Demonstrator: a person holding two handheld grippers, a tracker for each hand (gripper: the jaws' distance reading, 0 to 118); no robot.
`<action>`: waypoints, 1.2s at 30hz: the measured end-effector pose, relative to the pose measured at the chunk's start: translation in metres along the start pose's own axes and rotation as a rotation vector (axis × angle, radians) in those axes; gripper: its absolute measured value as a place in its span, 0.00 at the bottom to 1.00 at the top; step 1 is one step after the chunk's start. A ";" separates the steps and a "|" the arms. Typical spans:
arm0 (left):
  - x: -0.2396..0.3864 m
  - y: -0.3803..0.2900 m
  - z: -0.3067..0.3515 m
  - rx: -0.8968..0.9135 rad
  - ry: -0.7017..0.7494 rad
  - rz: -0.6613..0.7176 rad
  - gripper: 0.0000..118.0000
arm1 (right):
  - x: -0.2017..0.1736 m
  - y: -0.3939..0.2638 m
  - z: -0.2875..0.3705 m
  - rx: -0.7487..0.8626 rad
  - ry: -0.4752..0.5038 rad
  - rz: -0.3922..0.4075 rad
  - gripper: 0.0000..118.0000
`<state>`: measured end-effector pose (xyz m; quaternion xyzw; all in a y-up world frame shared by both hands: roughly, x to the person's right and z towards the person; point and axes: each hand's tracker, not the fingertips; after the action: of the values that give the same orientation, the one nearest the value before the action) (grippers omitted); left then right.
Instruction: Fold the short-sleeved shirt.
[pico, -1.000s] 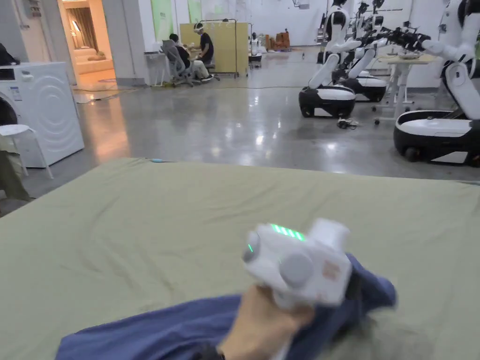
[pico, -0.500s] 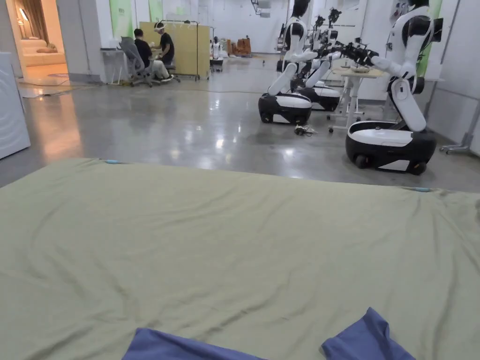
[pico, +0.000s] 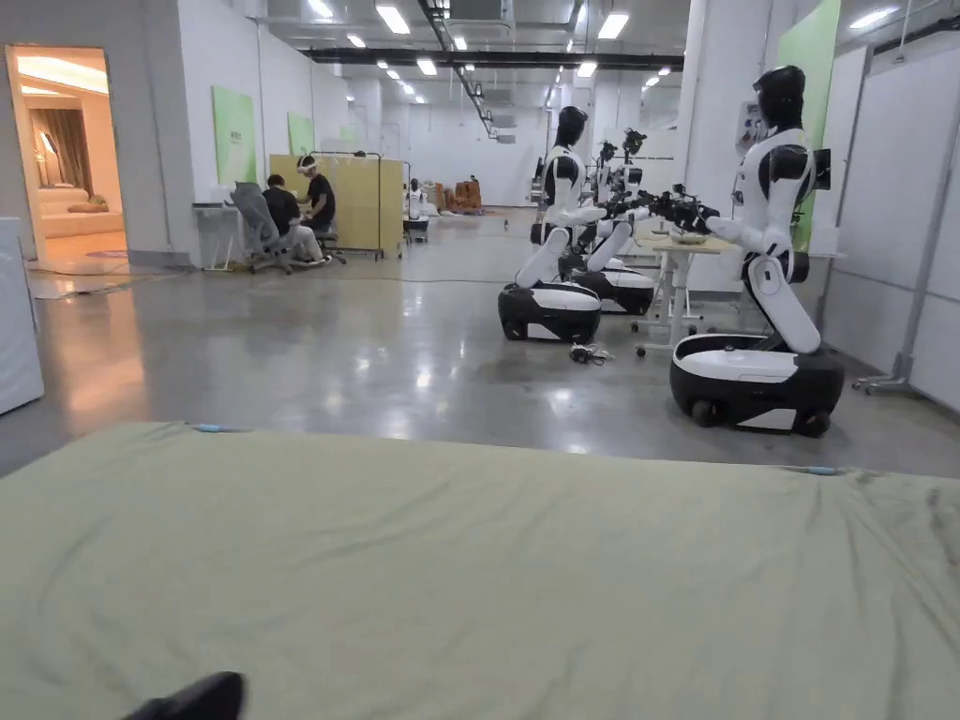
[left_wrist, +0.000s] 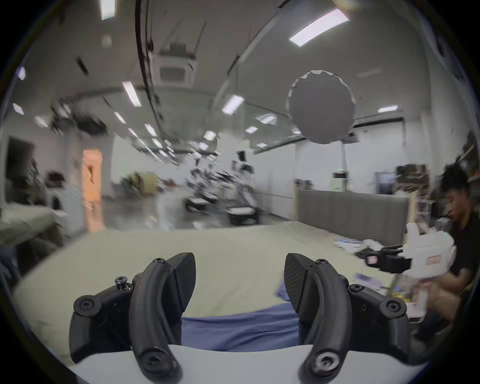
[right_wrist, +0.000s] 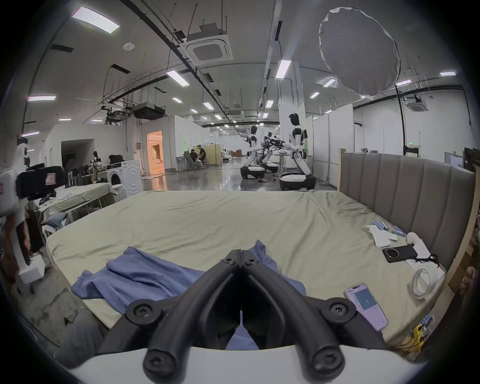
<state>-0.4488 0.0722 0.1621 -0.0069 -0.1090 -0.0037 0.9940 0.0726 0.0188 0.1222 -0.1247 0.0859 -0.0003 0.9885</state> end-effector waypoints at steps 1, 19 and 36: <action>-0.001 0.002 0.017 0.019 0.045 -0.018 0.59 | -0.002 0.000 0.000 0.003 0.006 0.001 0.00; 0.004 -0.018 0.095 0.017 0.266 0.026 0.02 | -0.015 -0.001 0.014 0.057 0.029 -0.010 0.00; -0.047 -0.060 -0.021 -0.403 0.013 0.225 0.16 | -0.007 -0.015 0.006 0.036 -0.026 -0.016 0.00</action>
<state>-0.4911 0.0125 0.1321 -0.2174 -0.0983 0.0856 0.9674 0.0673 0.0063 0.1332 -0.1073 0.0722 -0.0079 0.9916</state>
